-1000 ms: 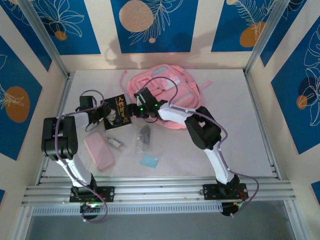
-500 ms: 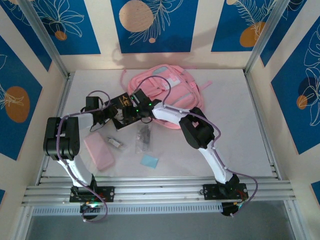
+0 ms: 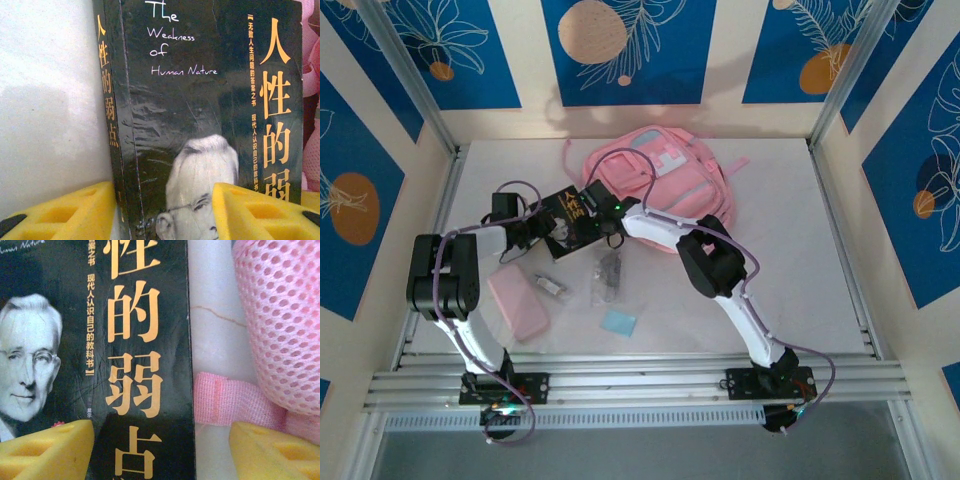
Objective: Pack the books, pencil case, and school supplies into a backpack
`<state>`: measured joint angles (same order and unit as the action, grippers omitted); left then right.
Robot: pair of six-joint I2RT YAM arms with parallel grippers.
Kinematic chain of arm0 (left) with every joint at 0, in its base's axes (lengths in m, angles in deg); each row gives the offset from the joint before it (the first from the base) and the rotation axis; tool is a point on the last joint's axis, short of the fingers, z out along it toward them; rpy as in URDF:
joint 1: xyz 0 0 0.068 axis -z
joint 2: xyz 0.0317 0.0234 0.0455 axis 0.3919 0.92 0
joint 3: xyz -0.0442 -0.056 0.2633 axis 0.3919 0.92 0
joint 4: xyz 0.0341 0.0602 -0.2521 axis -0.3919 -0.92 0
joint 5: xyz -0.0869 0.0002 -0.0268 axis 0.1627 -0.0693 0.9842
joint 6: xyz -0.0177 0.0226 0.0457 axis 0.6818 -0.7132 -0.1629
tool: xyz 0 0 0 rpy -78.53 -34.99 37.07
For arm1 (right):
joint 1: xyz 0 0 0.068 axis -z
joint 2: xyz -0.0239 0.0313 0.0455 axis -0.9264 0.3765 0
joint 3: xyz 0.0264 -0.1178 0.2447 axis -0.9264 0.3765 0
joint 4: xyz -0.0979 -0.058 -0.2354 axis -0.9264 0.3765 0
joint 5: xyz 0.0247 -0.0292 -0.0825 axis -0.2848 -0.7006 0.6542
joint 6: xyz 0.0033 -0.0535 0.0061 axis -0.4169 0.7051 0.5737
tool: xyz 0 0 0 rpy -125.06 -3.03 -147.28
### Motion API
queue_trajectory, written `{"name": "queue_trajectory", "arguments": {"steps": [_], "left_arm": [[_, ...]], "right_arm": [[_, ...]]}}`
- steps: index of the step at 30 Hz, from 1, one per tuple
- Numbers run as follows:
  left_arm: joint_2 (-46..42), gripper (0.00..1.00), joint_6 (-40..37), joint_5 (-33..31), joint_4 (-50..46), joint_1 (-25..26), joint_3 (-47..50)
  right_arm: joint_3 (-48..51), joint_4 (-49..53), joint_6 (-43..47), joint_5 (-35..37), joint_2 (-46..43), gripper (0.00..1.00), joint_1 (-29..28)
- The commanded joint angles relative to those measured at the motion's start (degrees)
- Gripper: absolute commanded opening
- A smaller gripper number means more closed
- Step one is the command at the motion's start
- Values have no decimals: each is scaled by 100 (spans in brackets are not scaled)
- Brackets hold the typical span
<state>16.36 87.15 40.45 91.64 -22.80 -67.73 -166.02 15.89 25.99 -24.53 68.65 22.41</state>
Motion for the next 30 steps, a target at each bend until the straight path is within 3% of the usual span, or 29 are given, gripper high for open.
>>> {"name": "queue_trajectory", "arguments": {"steps": [1,8,23,30], "left_arm": [[18,54,-91,336,-739,151,53],[26,54,-107,316,-741,148,52],[35,53,-123,344,-722,148,61],[-56,54,-165,316,-805,148,62]], "right_arm": [[-65,-10,208,-268,148,71,-67],[-21,-184,214,-604,-207,71,-321],[433,-733,-548,-1707,-819,67,21],[634,-1133,-1405,-2439,-582,37,351]]}}
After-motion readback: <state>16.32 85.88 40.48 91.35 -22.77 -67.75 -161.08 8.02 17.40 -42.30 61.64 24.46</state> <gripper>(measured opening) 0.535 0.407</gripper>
